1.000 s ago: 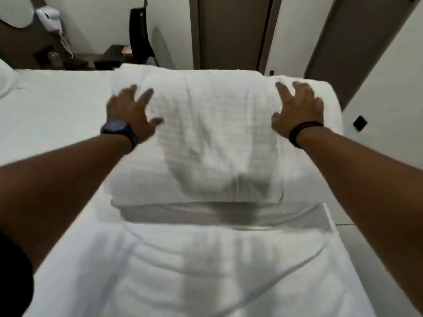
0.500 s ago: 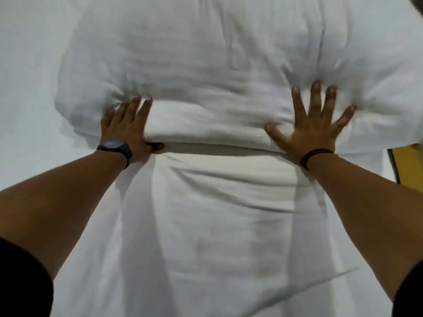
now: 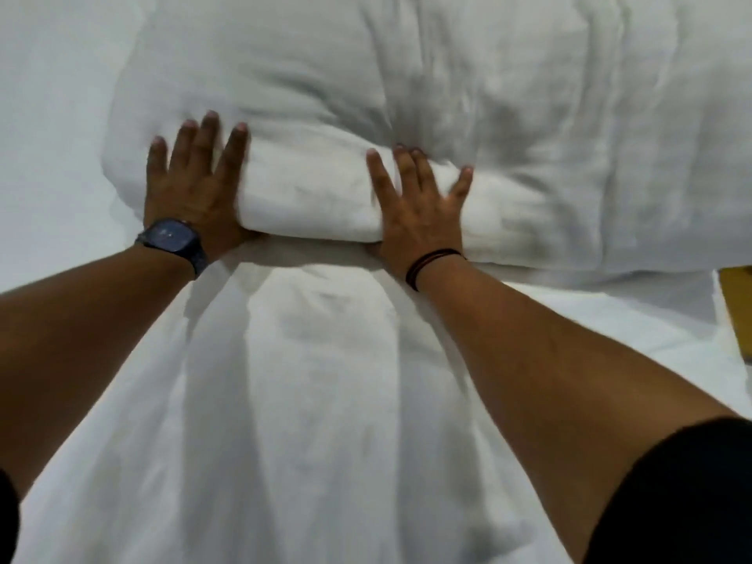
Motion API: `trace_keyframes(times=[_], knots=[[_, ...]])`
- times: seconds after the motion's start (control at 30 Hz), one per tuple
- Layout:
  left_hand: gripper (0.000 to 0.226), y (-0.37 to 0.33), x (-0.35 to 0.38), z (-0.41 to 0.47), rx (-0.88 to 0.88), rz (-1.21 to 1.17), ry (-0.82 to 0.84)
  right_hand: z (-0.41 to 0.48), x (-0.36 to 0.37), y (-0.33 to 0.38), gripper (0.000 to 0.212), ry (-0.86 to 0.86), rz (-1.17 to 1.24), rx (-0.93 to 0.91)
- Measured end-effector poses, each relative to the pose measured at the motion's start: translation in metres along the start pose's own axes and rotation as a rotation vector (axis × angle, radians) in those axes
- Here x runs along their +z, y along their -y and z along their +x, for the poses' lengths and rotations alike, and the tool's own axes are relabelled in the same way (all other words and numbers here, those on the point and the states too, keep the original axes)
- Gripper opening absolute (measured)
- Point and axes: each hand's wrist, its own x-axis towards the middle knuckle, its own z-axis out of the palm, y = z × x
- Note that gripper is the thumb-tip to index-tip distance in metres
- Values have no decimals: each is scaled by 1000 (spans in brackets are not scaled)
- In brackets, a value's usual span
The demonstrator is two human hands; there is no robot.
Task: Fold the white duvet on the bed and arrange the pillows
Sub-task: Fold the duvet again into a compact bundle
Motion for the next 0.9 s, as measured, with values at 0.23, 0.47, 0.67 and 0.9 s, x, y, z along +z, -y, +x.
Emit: trace_keyframes(times=[0.23,0.47,0.67,0.9], knots=[[46,-4,11,1,26,138,10,7,13,3,53,-125,-81,30],[31,-12,-30,-16,72,73,79,-10,-26,12,53,80,-79,-8],[33,-23,-55,-65,161,35,103,-52,-52,16,45,-39,-41,-28],[40,-45,-72,-131,277,59,169,-116,-72,22,54,-107,-22,-61]])
